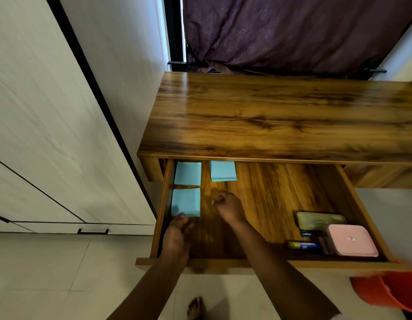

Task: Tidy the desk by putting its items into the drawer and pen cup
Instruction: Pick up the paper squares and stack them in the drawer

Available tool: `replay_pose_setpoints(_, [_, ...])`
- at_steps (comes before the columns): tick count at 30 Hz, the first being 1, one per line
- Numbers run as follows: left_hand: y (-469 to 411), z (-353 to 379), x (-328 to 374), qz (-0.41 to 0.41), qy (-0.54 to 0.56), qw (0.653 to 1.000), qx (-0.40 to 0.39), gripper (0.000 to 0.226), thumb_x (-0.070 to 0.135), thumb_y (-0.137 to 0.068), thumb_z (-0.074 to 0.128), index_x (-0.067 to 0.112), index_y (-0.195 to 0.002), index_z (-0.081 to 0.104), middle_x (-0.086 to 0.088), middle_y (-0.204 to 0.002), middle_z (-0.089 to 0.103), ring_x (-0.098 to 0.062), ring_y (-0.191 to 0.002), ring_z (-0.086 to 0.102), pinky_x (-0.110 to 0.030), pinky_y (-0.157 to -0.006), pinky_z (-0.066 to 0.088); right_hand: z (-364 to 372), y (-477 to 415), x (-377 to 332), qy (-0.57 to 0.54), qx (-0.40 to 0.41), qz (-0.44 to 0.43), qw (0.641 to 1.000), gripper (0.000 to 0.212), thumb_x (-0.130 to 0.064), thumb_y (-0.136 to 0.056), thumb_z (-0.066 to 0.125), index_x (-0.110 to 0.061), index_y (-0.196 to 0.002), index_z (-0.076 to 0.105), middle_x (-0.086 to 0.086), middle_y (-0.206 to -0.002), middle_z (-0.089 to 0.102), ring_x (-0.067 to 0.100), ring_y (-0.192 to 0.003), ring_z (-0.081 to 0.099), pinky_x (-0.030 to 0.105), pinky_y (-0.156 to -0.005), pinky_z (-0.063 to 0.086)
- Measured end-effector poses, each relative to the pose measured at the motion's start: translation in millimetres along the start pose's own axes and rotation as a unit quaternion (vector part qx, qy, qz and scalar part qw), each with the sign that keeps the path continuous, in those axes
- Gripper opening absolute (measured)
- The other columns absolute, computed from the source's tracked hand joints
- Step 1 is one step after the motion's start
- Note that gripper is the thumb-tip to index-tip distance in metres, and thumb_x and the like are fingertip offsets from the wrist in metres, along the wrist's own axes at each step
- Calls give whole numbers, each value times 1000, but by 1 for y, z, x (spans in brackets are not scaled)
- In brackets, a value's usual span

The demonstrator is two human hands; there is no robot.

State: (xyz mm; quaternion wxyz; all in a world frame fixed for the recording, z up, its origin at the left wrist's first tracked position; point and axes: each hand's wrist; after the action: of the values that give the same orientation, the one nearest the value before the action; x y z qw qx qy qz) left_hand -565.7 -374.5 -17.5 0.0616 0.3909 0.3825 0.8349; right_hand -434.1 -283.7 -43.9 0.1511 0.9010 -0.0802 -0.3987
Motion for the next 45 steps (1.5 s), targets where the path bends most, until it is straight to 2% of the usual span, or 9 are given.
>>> replay_pose_setpoints(3, [37,-10,-14,142,-229,960,-69,28,26,-91,55,32,-118,60,3,-127,59,-12,-113,56,-38,-99,43,-42,55,35,62,36,-48,996,38,-32,-92,57,-23,-128,54,0,-130,53,18,-115,54,31,-95,47])
replay_pose_setpoints(5, [55,-19,-32,256,-405,870,-120,29,39,-93,50,43,-121,53,11,-131,52,-4,-119,48,-32,-100,42,-65,94,66,107,70,-81,988,37,-32,-92,57,-23,-127,56,1,-130,52,19,-119,51,30,-97,44])
replay_pose_setpoints(7, [61,-24,-57,349,-570,734,-122,43,56,-93,35,42,-132,43,12,-133,47,-1,-124,39,-37,-109,35,-83,124,100,132,100,-101,981,38,-37,-92,55,-23,-127,56,3,-129,54,20,-119,50,31,-98,44])
replay_pose_setpoints(9, [61,-28,-86,392,-666,625,-107,61,61,-91,19,33,-140,39,10,-141,44,-2,-132,28,-39,-119,10,-92,143,129,156,116,-105,975,49,-53,-91,44,-23,-127,56,3,-127,56,20,-117,51,34,-98,44])
replay_pose_setpoints(14, [55,-32,-127,445,-748,488,-63,56,53,-96,26,27,-146,29,2,-151,35,-20,-143,20,-40,-117,-4,-87,155,171,280,116,-196,933,73,-67,-91,12,-22,-138,45,-1,-141,49,20,-135,40,49,-111,27])
replay_pose_setpoints(19, [47,-30,-132,469,-754,458,-36,61,52,-93,33,24,-147,29,-2,-155,27,-23,-145,14,-43,-117,1,-86,151,181,334,129,-218,908,63,-56,-94,25,-23,-148,25,-3,-153,32,16,-143,20,46,-113,18])
replay_pose_setpoints(27, [20,-5,-117,457,-772,440,-22,73,56,-89,39,20,-150,23,-8,-158,17,-27,-146,11,-45,-117,-1,-92,112,170,349,139,-242,895,82,-43,-84,60,-20,-150,16,4,-156,25,20,-143,13,47,-110,20])
replay_pose_setpoints(39, [-70,68,-55,467,-783,411,-10,77,56,-87,40,18,-151,20,-10,-158,15,-28,-146,9,-53,-113,10,-125,-10,129,366,101,-261,888,89,-34,-82,63,-18,-151,9,5,-158,10,23,-145,8,52,-111,24])
replay_pose_setpoints(45, [-109,122,0,523,-777,350,-6,96,54,-76,62,17,-151,15,-12,-158,11,-29,-145,4,-50,-114,-2,-164,-68,93,414,155,-225,868,100,-33,-76,71,-17,-151,8,7,-159,10,25,-147,8,50,-112,2])
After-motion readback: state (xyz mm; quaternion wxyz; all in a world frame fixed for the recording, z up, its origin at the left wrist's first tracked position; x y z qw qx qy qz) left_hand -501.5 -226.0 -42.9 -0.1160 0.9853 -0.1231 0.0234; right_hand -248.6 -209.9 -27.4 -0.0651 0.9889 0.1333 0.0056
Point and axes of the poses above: each hand's wrist, its own y-axis away from the middle knuckle, its own z-axis out of the palm, x = y × z
